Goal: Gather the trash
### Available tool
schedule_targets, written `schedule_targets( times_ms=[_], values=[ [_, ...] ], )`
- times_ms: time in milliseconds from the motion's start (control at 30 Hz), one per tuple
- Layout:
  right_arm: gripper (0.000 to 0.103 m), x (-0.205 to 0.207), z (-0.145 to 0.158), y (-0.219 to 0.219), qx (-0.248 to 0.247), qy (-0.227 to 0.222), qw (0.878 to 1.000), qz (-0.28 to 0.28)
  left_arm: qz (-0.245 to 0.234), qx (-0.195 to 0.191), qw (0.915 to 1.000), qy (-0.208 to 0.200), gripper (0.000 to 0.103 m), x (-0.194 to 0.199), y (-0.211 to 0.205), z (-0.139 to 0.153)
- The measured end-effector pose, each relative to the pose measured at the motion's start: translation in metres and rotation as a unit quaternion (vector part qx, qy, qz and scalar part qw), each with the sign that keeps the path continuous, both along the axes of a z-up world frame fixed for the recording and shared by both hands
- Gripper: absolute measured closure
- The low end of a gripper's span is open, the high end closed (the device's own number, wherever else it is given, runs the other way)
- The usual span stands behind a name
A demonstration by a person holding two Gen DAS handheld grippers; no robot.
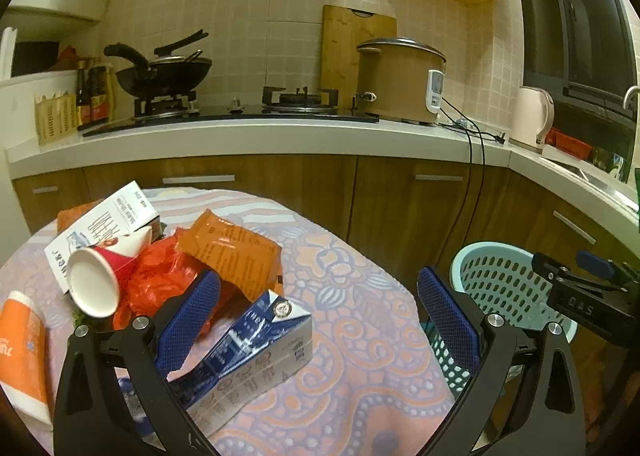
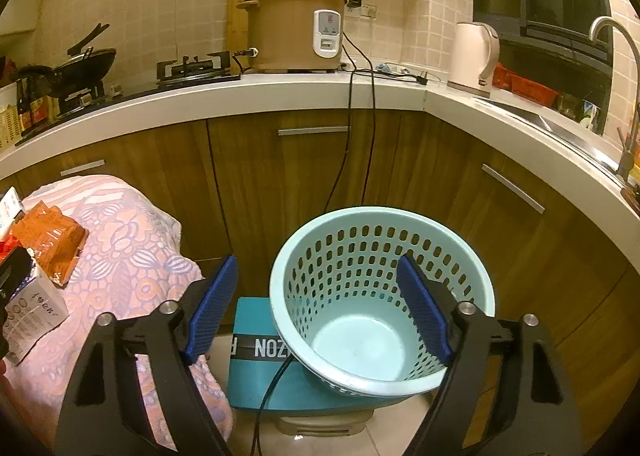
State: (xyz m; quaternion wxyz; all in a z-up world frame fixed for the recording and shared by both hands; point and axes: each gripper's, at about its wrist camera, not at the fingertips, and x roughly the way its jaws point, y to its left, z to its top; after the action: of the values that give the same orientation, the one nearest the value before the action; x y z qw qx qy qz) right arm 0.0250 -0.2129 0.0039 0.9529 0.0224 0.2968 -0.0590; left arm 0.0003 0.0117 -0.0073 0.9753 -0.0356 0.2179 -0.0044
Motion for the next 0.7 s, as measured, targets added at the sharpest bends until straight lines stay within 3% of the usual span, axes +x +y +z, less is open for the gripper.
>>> schedule_targets(
  times_ms=[167,233,433,700],
  values=[
    [0.051,-0.002,0.007,0.010,0.006,-0.007,1.000,0.025,0.006,-0.016,0.9998,0.012,0.007,-0.026,0.020,0.011],
    [0.066,-0.003,0.007,0.018,0.007,-0.006,0.999,0.041,0.015,-0.019,0.9995,0.020,0.007,-0.034,0.031,0.013],
    [0.068,-0.005,0.011,0.053,0.009,-0.004,0.995,0.102,0.054,-0.010,0.9974,0.047,0.007,-0.044,0.064,0.012],
    [0.068,-0.011,0.016,0.093,0.012,0.001,0.985,0.171,0.074,-0.035,0.9937,0.076,0.008,-0.049,0.096,0.004]
  ],
)
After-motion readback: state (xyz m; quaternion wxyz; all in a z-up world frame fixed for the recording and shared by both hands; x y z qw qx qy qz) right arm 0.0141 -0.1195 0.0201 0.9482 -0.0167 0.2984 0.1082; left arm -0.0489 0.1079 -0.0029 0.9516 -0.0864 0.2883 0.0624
